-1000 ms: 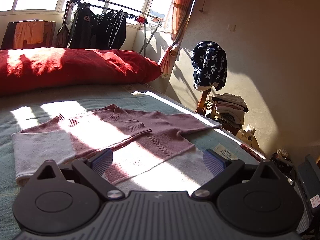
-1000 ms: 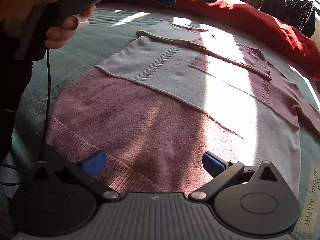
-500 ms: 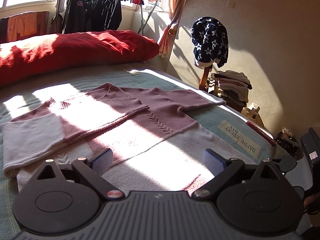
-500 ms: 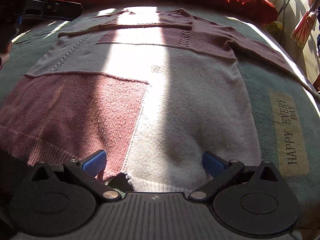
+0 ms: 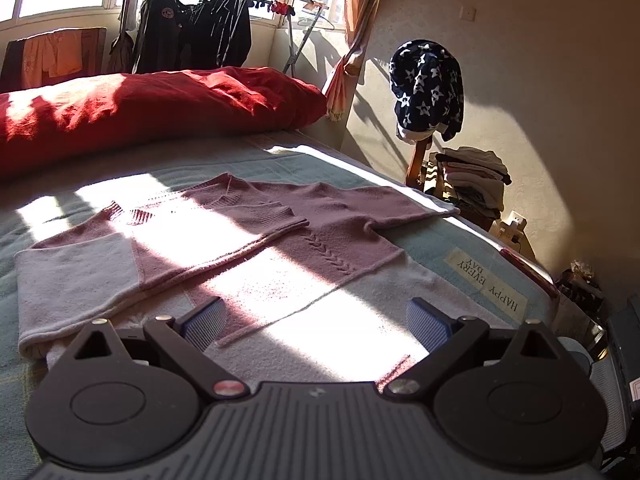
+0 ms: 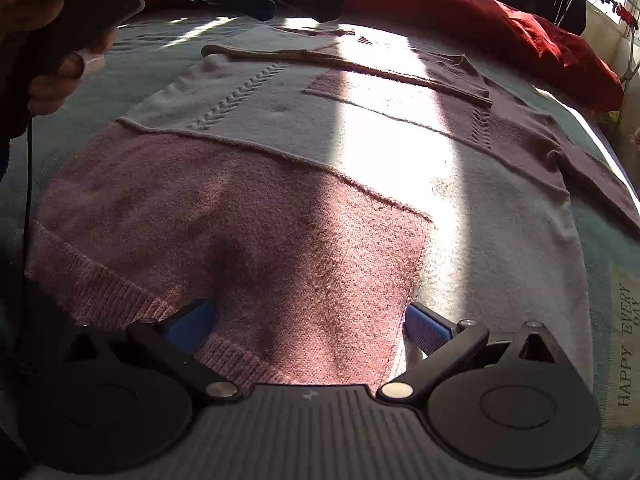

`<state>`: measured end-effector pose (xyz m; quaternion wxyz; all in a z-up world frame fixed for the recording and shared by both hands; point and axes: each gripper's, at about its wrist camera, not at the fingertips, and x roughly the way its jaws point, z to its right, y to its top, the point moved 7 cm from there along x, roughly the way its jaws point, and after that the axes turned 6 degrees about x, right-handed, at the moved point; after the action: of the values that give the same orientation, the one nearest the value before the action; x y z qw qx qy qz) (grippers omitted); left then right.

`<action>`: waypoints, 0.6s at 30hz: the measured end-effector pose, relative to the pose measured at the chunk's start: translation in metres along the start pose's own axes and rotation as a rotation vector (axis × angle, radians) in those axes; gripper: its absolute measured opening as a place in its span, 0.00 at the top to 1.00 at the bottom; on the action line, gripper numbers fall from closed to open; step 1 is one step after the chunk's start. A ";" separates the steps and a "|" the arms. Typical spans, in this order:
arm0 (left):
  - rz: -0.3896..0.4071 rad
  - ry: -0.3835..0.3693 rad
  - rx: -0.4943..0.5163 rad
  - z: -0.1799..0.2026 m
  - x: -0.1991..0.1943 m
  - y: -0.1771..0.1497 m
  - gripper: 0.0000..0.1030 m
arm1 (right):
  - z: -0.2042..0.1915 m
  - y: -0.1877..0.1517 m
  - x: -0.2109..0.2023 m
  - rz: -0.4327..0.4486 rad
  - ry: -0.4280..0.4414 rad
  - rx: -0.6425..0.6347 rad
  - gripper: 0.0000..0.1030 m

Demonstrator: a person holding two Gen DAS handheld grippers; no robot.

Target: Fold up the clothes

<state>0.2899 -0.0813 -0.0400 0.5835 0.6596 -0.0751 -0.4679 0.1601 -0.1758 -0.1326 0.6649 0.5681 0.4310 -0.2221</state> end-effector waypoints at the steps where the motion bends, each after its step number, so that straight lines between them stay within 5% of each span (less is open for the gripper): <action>1: 0.003 0.000 0.000 0.000 -0.001 0.001 0.06 | 0.000 -0.005 -0.004 -0.007 0.000 0.000 0.00; 9: 0.013 0.000 0.012 0.001 -0.004 0.003 0.06 | -0.017 0.027 -0.015 0.081 0.091 -0.005 0.00; 18: 0.011 0.016 -0.012 -0.007 -0.002 0.001 0.06 | -0.014 0.024 0.019 0.049 0.121 0.077 0.00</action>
<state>0.2943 -0.0751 -0.0385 0.5905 0.6594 -0.0710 -0.4598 0.1839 -0.1525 -0.1343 0.6205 0.6161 0.4476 -0.1872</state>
